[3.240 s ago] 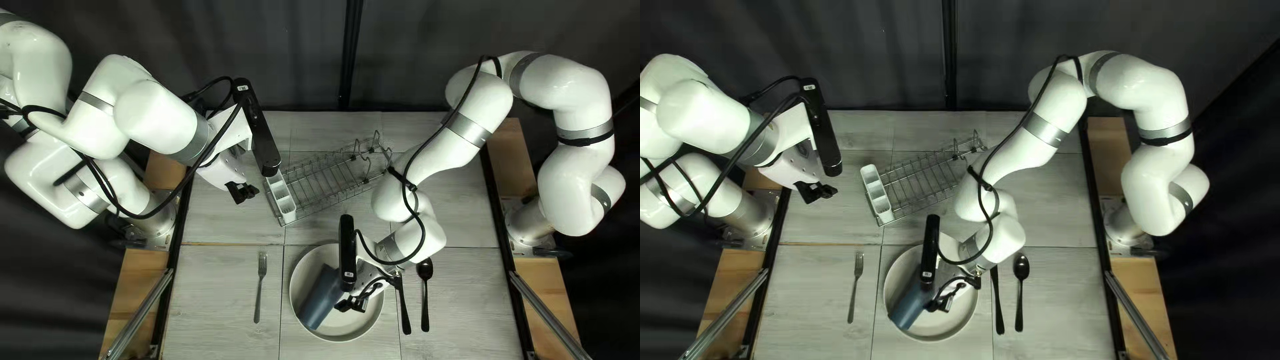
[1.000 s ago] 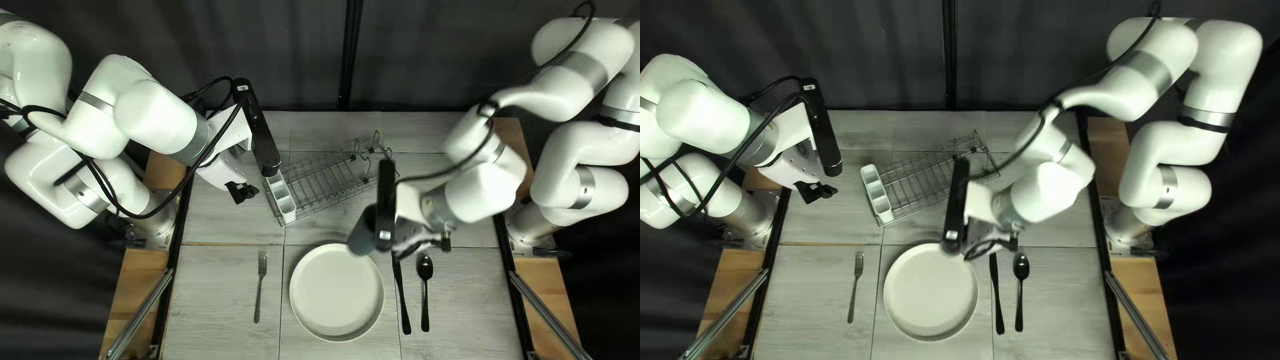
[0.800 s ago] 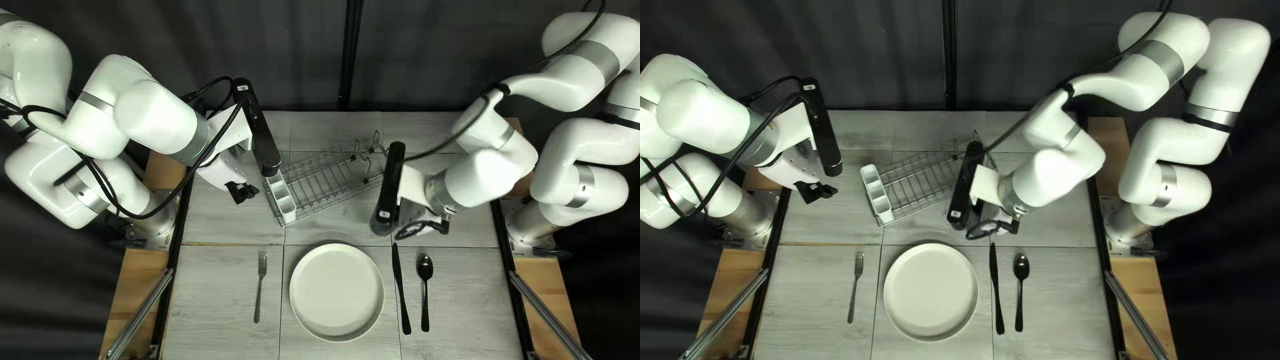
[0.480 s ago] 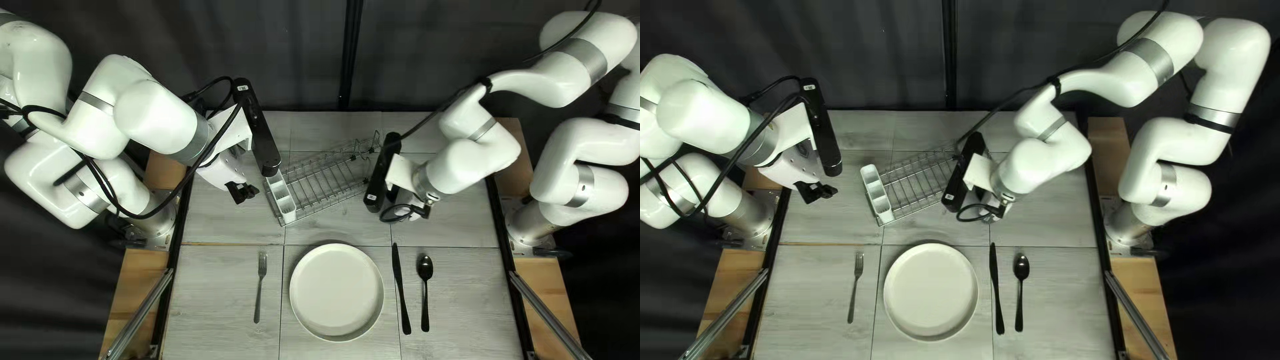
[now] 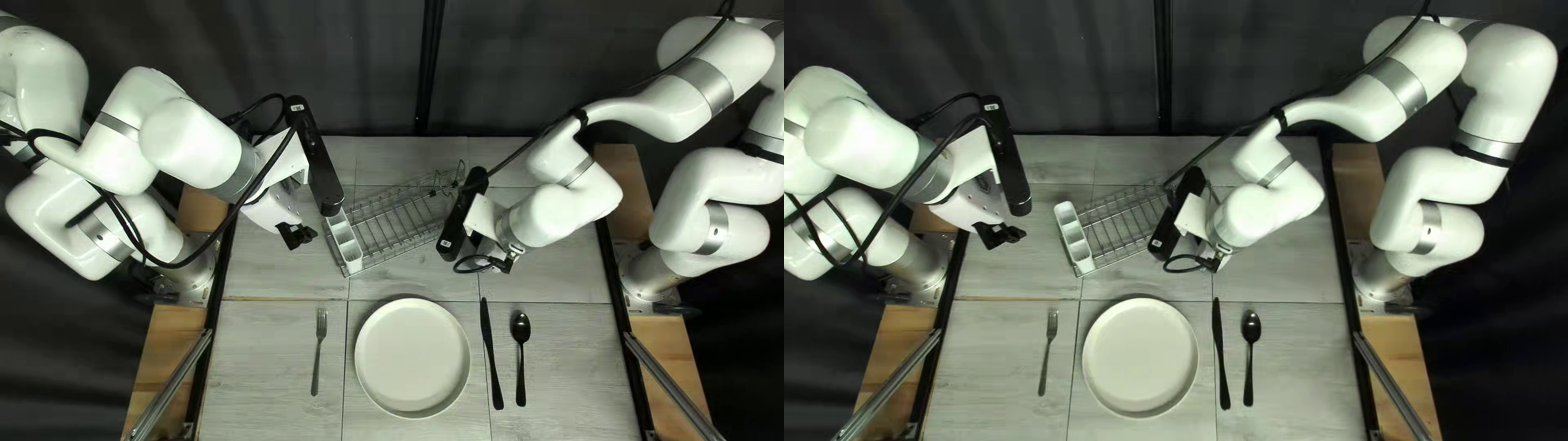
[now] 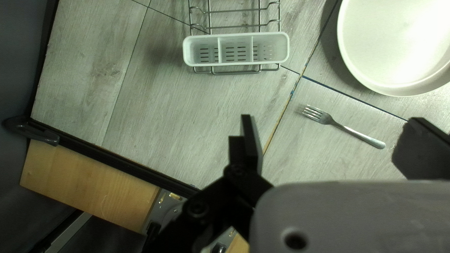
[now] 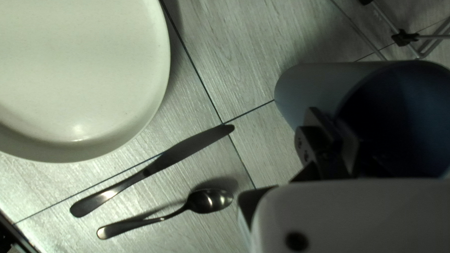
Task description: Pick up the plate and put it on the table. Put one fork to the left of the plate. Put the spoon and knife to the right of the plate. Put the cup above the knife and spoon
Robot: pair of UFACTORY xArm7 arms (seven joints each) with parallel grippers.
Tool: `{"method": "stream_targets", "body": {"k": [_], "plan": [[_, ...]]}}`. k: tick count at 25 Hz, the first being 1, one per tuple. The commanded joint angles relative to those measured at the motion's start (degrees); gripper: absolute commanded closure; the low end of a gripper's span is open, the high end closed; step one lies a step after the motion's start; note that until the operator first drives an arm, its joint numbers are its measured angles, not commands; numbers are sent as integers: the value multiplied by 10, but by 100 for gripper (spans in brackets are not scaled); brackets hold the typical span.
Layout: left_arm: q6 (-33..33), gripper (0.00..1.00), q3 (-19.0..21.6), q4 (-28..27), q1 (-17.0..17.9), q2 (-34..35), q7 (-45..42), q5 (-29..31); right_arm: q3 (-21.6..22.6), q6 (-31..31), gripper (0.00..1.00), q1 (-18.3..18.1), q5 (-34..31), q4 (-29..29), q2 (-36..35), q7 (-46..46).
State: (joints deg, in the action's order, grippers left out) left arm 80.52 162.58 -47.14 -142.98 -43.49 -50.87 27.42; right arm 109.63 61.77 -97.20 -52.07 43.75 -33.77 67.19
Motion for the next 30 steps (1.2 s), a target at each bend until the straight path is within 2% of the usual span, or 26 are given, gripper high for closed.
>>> {"method": "stream_targets", "body": {"k": [1,2,3,4,5,6,10,13,16,18,30], "plan": [[0,0,0,0,0,0,0,0,-10,-8,98,6,-2,-1,5,3],[0,0,0,0,0,0,0,0,-15,-10,89,10,-2,1,7,4],[0,0,0,0,0,0,0,0,-17,-11,69,13,-1,3,9,4],[0,0,0,0,0,0,0,0,-18,-11,19,15,0,5,10,4],[0,0,0,0,0,0,0,0,-10,-9,0,10,-2,4,8,5],[0,0,0,0,0,0,0,0,-6,-7,0,7,-3,3,6,5],[0,0,0,0,0,0,0,0,90,51,0,-51,-6,-6,-32,12],[0,0,0,0,0,0,0,0,151,99,0,-73,4,-5,-49,26],[0,0,0,0,0,0,0,0,194,127,0,-72,18,-9,-50,53],[0,0,0,0,0,0,0,0,225,130,0,-48,35,-13,-35,86],[0,0,0,0,0,0,0,0,225,130,0,-48,35,-13,-35,86]]}}
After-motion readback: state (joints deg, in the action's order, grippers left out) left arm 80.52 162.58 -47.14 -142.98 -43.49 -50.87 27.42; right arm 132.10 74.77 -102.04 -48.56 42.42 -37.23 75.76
